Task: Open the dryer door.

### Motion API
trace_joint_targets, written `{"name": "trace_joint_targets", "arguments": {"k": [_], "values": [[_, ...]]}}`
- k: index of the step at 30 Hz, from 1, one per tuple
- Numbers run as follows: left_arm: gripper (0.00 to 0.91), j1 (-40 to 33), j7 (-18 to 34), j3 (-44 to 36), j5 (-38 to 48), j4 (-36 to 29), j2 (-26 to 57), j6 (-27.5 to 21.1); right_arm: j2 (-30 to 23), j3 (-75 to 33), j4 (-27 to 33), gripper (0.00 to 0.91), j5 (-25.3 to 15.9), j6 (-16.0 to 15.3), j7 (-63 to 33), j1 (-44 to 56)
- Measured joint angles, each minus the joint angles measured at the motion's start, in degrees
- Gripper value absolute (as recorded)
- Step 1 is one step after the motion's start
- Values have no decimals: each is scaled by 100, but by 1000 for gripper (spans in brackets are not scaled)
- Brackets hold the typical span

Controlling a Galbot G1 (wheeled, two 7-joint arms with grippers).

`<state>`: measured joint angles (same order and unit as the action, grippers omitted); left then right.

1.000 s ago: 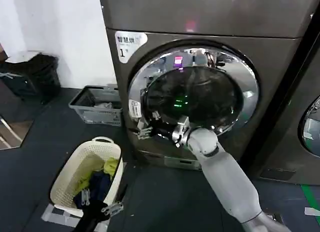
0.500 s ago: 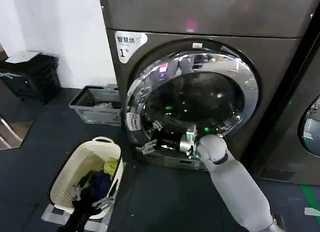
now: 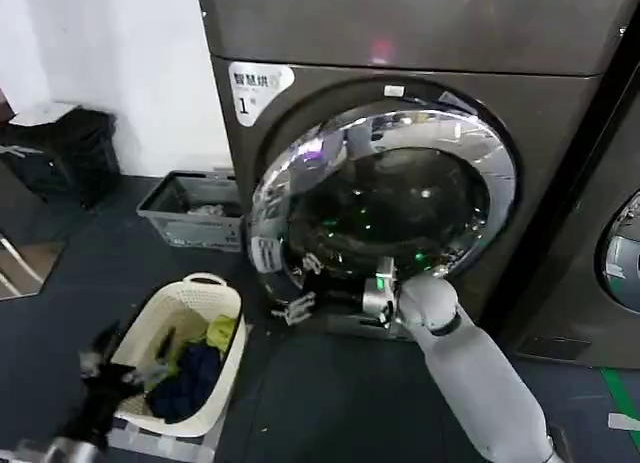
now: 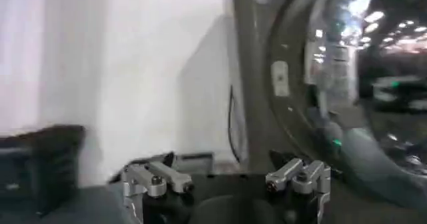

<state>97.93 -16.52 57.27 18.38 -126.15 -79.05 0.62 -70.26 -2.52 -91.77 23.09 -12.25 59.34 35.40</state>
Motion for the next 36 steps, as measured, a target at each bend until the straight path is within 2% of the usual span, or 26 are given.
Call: {"name": "trace_joint_targets", "arguments": {"k": [17, 26, 31, 36], "values": [[907, -476, 30, -36, 261, 159, 360, -1, 346, -340, -177, 907, -23, 109, 1116, 273], [907, -650, 58, -179, 349, 193, 530, -3, 565, -579, -274, 907, -26, 302, 1792, 460], [907, -800, 50, -294, 472, 308, 709, 99, 652, -729, -307, 907, -36, 540, 2123, 580], [907, -982, 51, -513, 477, 394, 795, 98, 741, -853, -384, 907, -79, 599, 2410, 717]]}}
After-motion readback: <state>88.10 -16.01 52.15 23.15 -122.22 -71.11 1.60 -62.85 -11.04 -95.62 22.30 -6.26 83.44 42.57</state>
